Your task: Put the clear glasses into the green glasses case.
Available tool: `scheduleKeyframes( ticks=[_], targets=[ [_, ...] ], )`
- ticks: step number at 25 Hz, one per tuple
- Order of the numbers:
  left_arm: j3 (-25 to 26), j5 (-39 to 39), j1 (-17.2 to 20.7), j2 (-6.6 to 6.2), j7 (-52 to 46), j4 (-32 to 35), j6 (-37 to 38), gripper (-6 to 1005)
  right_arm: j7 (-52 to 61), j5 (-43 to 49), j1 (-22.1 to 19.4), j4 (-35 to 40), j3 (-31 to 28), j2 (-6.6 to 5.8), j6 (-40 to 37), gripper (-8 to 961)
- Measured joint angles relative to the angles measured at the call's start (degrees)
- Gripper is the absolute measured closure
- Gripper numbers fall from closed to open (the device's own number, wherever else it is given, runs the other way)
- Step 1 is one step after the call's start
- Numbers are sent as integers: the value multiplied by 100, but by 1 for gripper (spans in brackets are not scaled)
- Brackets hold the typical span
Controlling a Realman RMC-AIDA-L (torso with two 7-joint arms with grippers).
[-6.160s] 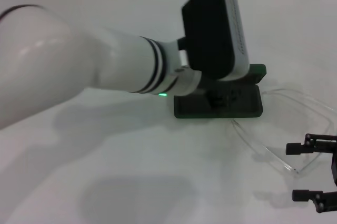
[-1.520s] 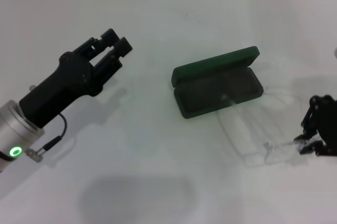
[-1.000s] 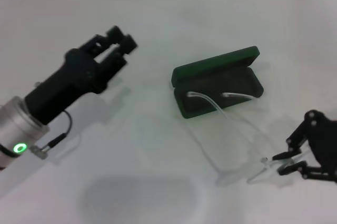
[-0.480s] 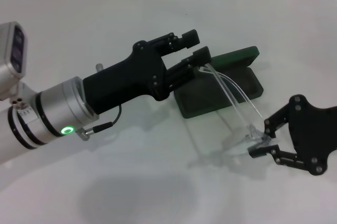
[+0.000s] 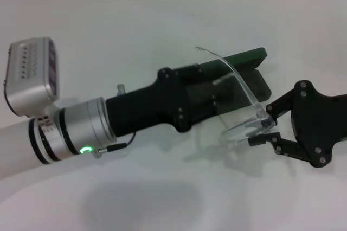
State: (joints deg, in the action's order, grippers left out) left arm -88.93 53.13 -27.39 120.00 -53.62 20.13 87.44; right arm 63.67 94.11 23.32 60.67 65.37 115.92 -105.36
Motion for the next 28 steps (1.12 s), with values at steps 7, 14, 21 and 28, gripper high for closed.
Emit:
scheduleKeyframes(
  ticks=[7,14,21,28],
  targets=[
    [310,0,79,-8,74,-22,-75,535,0,-20,3,-25,2,-7,-62,836],
    [1031,-16,218,12,94,-42,-265,534,-9,66,-37,-178,222,-30,-113,836],
    [328,-10,-20,33,128,-12,-28,532,-20,60,5,-415,299,-7,-84,837],
    [-300,0,-83,30,351,19,-29,531,-22,-12,22,-435,247,-5,-47,837]
  ],
)
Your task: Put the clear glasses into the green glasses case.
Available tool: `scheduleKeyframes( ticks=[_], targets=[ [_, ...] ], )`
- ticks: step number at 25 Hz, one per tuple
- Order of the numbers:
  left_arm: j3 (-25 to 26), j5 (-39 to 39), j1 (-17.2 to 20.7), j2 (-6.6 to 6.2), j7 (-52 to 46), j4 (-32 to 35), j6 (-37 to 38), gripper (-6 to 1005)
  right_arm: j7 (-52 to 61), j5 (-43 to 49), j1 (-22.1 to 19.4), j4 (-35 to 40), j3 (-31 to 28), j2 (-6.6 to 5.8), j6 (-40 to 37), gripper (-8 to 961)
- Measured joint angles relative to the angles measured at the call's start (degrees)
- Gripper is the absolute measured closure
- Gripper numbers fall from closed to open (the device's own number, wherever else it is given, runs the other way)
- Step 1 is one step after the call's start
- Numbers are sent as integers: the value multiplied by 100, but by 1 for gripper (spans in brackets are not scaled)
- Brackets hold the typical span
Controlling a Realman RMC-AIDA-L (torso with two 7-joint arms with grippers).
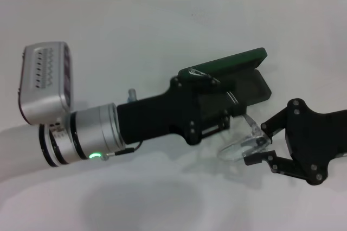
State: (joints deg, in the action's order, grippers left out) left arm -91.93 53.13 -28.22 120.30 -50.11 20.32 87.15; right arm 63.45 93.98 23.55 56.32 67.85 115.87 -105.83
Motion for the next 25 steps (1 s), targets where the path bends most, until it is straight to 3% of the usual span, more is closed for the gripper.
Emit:
scheduleKeyframes(
  ticks=[5,10,18,22,25],
  targets=[
    [-162,40,-27,-22,37,11,0,530,-1,-32,0,0,0,-3,25,837],
    [35,-315,48,-24,77,-25,-3,529,-146,-12,-59,-12,0,-32,-112,837],
    [270,-1736,467,-67,235,-51,71,527,-1514,24,-376,-285,-374,-56,-896,837],
    [714,-1907,594,-67,285,-96,71,527,-2125,21,-394,-518,-697,-57,-1403,837],
    [755,-1811,456,-80,229,-244,9,526,-2531,-49,-375,-680,-794,-56,-1641,837]
  ],
)
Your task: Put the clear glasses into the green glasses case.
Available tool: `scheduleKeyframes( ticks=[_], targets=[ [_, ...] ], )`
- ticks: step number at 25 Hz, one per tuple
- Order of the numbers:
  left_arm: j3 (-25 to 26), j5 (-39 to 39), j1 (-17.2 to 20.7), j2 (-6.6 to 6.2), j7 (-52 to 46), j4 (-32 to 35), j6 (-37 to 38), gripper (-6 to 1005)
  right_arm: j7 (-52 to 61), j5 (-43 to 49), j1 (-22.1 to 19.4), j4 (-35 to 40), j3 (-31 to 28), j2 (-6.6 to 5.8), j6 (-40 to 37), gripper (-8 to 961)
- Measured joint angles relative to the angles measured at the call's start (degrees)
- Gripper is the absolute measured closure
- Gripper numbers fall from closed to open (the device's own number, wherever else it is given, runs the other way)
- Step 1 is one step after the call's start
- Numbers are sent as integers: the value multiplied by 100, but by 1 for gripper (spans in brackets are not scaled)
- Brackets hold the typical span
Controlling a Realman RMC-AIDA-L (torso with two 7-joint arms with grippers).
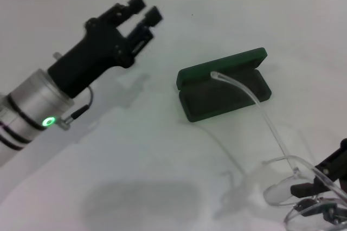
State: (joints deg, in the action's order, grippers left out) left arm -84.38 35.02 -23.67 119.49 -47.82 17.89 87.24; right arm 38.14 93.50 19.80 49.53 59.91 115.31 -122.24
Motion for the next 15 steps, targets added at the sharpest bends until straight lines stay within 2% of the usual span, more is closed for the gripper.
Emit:
scheduleKeyframes(
  ticks=[5,8,12,15],
  targets=[
    [-48,543,-435,75,-13,-183,-47,525,-195,-307,245,-258,220,50,-66,837],
    [-383,614,-625,106,-82,-118,-11,524,-129,-340,481,-489,322,42,-20,837],
    [-904,427,-663,101,-203,181,53,524,74,-333,622,-721,279,20,170,837],
    [-1114,386,-634,99,-195,299,222,523,234,-351,615,-739,287,33,383,838]
  ],
)
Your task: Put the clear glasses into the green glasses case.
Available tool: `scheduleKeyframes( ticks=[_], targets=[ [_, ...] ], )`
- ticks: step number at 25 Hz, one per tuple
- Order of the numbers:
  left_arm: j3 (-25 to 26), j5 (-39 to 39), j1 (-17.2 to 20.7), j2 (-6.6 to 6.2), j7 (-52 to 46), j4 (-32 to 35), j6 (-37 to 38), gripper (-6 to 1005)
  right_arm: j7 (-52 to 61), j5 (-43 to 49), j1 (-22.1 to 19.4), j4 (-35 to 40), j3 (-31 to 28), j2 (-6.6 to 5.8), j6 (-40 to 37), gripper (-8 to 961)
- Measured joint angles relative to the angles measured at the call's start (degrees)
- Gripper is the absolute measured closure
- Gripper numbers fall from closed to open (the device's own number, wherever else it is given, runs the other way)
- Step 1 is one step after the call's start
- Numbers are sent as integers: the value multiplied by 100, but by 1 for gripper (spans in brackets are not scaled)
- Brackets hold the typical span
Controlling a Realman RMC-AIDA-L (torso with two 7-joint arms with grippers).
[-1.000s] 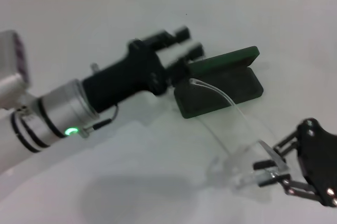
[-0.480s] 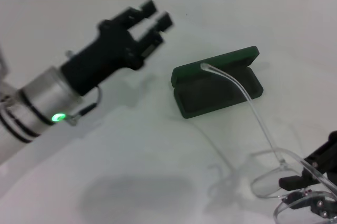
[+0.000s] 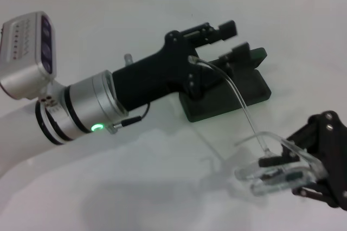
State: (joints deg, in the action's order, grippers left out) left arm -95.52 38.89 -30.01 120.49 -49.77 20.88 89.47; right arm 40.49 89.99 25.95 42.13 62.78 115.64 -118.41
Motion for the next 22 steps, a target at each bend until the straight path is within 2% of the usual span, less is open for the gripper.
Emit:
scheduleKeyframes(
  ticks=[9,22],
  targets=[
    [-361,-17,45,3,58,48,384,521,467,-64,287,-365,-13,29,293,838],
    [-413,16,151,-18,174,73,527,518,1403,-325,364,-440,17,24,879,839]
  ],
)
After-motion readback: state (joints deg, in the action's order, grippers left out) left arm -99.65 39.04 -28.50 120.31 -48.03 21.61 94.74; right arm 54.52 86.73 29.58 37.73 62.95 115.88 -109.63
